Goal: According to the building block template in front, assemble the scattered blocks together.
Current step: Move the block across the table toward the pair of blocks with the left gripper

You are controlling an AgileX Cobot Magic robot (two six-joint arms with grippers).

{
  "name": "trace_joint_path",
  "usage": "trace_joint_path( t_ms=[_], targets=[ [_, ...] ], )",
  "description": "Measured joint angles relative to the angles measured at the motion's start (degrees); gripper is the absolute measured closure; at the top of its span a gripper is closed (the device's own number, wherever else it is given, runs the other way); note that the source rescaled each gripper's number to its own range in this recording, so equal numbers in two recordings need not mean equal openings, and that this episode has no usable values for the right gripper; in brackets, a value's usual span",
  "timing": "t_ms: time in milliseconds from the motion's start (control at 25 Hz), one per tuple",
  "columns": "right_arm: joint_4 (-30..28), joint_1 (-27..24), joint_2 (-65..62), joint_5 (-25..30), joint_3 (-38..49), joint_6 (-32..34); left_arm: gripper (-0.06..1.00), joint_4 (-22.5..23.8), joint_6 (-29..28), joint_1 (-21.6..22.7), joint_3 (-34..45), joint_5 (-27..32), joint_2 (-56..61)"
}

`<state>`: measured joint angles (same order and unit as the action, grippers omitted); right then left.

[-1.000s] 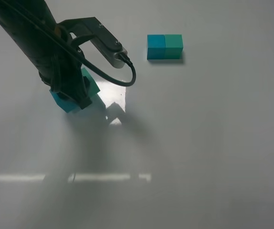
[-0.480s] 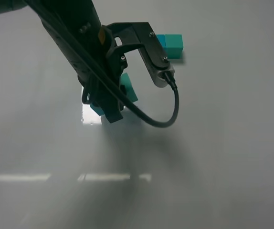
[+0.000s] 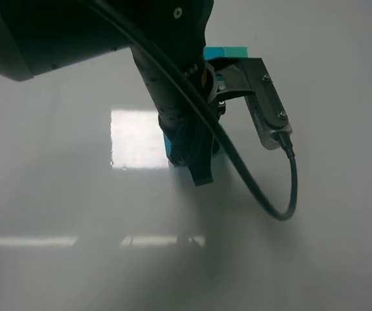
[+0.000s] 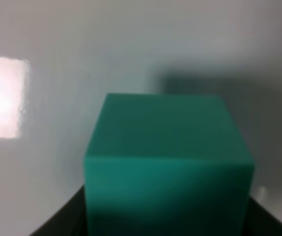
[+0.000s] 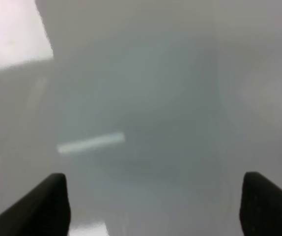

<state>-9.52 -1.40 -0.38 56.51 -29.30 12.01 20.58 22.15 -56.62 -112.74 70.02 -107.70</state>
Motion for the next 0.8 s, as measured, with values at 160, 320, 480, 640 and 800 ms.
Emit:
trace_joint_path(
  t_ms=[160,320,480,640,800],
  targets=[
    [0.0,0.0,0.0,0.0,0.0,0.0,0.94,0.4,0.1,0.0,-0.8,0.1,-1.6],
    [0.0,0.0,0.0,0.0,0.0,0.0,0.94,0.7,0.2,0.0,-1.3,0.1,-2.6],
    [0.0,0.0,0.0,0.0,0.0,0.0,0.94,0.8,0.4,0.0,-1.3,0.0,-3.6],
    [0.0,0.0,0.0,0.0,0.0,0.0,0.94,0.8,1.1,0.0,-1.3,-0.1,-3.9],
    [0.0,0.0,0.0,0.0,0.0,0.0,0.94,0.8,1.1,0.0,-1.3,-0.1,-3.9]
  ],
)
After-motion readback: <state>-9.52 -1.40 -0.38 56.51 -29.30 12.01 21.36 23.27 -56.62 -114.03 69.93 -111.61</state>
